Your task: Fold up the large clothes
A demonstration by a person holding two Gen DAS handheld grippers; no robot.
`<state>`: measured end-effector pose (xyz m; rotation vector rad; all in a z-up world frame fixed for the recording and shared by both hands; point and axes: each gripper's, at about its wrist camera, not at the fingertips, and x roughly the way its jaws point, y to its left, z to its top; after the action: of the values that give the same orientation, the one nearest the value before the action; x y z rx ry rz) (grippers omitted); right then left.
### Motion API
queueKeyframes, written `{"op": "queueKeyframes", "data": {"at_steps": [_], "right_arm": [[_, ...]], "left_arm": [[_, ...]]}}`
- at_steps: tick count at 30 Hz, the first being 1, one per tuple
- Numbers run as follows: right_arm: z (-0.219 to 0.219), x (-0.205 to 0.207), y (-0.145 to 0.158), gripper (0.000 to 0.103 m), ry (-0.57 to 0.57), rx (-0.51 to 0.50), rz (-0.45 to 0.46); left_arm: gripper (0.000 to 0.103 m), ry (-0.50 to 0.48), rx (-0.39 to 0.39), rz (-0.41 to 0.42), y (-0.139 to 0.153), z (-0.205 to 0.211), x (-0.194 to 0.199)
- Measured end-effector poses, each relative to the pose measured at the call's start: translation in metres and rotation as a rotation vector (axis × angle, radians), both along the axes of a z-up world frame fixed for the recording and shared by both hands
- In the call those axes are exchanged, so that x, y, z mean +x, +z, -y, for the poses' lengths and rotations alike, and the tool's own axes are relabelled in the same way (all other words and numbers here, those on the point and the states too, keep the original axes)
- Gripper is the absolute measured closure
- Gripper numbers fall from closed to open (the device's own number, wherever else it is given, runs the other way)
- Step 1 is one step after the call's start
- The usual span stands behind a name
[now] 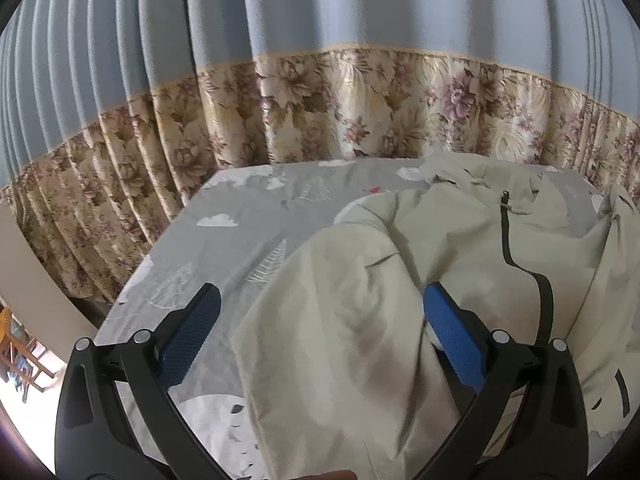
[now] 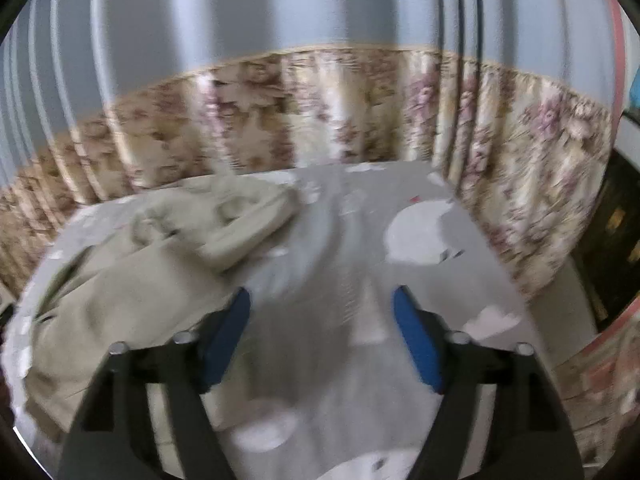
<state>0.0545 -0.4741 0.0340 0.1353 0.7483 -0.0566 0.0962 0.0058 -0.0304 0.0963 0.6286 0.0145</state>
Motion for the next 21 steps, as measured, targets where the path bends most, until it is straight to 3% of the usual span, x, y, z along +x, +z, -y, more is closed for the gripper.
{"op": "queueKeyframes", "data": {"at_steps": [5, 11, 16, 17, 18, 19, 21], "right_arm": [[-0.026, -0.017, -0.019, 0.021, 0.094, 0.148, -0.021], [-0.042, 0.004, -0.042, 0.021, 0.124, 0.163, -0.066], [-0.042, 0.025, -0.054, 0.023, 0.144, 0.247, -0.098], [-0.042, 0.028, -0.056, 0.028, 0.150, 0.262, -0.105], [-0.043, 0.030, -0.058, 0.047, 0.164, 0.279, -0.112], [-0.044, 0.033, -0.061, 0.073, 0.179, 0.293, -0.125], [-0.049, 0.036, -0.064, 0.094, 0.176, 0.254, -0.130]], "left_arm": [[0.003, -0.021, 0.013, -0.017, -0.007, -0.001, 0.021], [0.003, -0.049, 0.045, -0.054, -0.017, -0.012, 0.071], [0.003, -0.106, 0.006, -0.144, -0.039, -0.014, 0.120], [0.003, -0.105, 0.010, -0.158, -0.045, -0.013, 0.127], [0.004, -0.109, 0.013, -0.186, -0.052, -0.012, 0.135], [0.009, -0.118, 0.000, -0.202, -0.057, -0.012, 0.139], [0.018, -0.134, -0.017, -0.225, -0.065, -0.010, 0.147]]}}
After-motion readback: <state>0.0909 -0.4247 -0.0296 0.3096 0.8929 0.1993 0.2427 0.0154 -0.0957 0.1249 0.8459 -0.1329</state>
